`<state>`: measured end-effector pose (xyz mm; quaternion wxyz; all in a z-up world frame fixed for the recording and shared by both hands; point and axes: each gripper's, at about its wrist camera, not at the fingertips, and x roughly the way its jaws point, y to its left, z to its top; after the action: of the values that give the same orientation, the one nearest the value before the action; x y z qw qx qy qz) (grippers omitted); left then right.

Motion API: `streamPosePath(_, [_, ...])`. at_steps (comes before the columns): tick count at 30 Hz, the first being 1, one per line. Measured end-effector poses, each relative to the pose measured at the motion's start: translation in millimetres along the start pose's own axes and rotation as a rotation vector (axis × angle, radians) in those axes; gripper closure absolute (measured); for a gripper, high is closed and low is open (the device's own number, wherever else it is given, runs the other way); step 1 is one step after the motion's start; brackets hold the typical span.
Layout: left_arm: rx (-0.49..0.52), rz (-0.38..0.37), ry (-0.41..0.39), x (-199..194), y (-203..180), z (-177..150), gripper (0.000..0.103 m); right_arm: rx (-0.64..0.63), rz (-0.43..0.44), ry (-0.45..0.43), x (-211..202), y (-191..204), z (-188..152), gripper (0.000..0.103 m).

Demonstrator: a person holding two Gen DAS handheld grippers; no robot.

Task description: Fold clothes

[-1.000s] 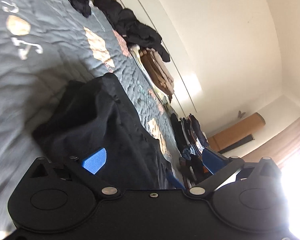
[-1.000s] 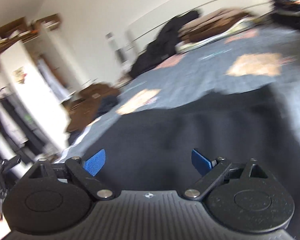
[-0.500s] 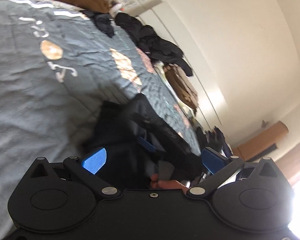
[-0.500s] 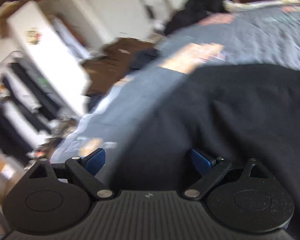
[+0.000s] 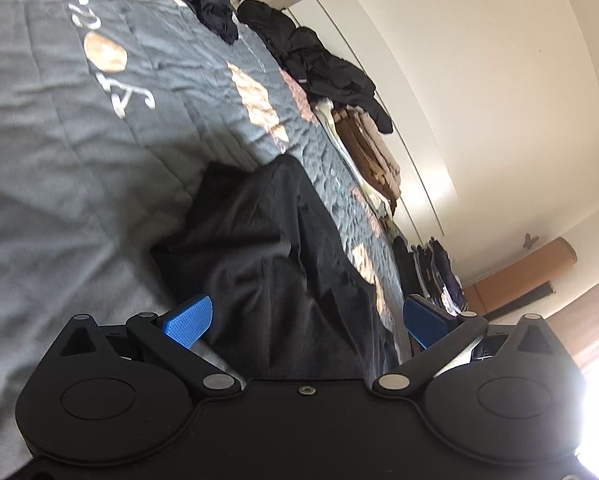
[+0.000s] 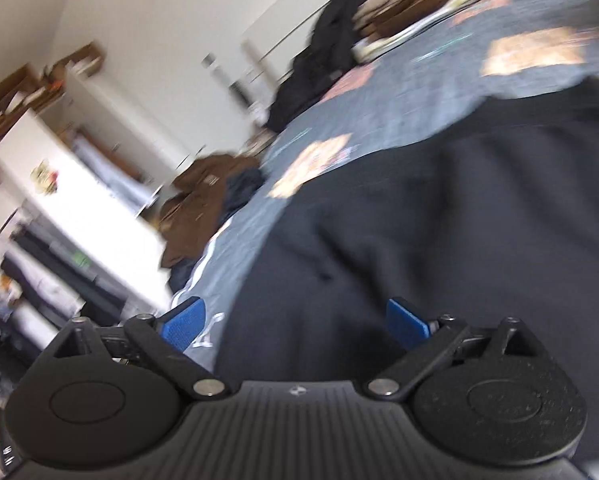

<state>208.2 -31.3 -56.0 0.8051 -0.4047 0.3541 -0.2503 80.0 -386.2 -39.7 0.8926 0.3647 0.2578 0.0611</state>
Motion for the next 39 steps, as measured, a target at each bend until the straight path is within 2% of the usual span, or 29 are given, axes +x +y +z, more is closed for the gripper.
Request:
streamPosePath(4, [-0.040,0.007,0.033,14.2,10.3,-13.6,0.000,0.062,-0.068,-0.034,-60.6,-23.2,-18.6,0.004])
streamPosePath(6, [-0.062,0.009,0.046,20.9,15.7,-20.4,0.000,0.038,-0.112,-0.040,-81.5,-26.7,-26.3,0.004])
streamPosePath(7, [-0.078,0.007,0.043,22.9,19.3,-24.0,0.000,0.022,-0.136,-0.048,-87.9,-27.2,-29.8,0.004])
streamPosePath(12, [-0.175,-0.010,0.025,29.9,37.4,-43.0,0.000,0.014,-0.154,-0.107,-116.2,-36.6,-37.2,0.003])
streamPosePath(15, [-0.178,-0.042,0.021,30.6,36.8,-53.9,0.000,-0.051,-0.174,-0.116,-121.3,-34.9,-31.6,0.003])
streamPosePath(17, [-0.167,-0.050,0.028,33.4,35.0,-58.6,0.000,-0.049,-0.142,-0.120,-123.2,-35.9,-29.3,0.003])
streamPosePath(19, [-0.178,-0.050,0.017,35.7,36.7,-60.1,0.000,-0.013,-0.117,-0.123,-123.8,-40.8,-31.2,0.003])
streamPosePath(23, [-0.249,-0.040,-0.039,40.7,43.7,-57.3,0.000,0.139,-0.041,-0.086,-110.3,-59.5,-41.8,0.003])
streamPosePath(26, [-0.255,-0.016,-0.059,49.4,40.6,-51.6,0.000,0.217,-0.039,-0.040,-97.9,-68.1,-52.2,0.003])
streamPosePath(31, [-0.237,0.032,-0.072,72.5,31.8,-41.5,0.000,0.179,-0.046,-0.037,-96.7,-63.1,-54.0,0.003])
streamPosePath(39, [-0.282,0.048,-0.132,92.2,30.1,-32.2,0.001,0.265,-0.020,-0.012,-92.3,-74.7,-59.0,0.003])
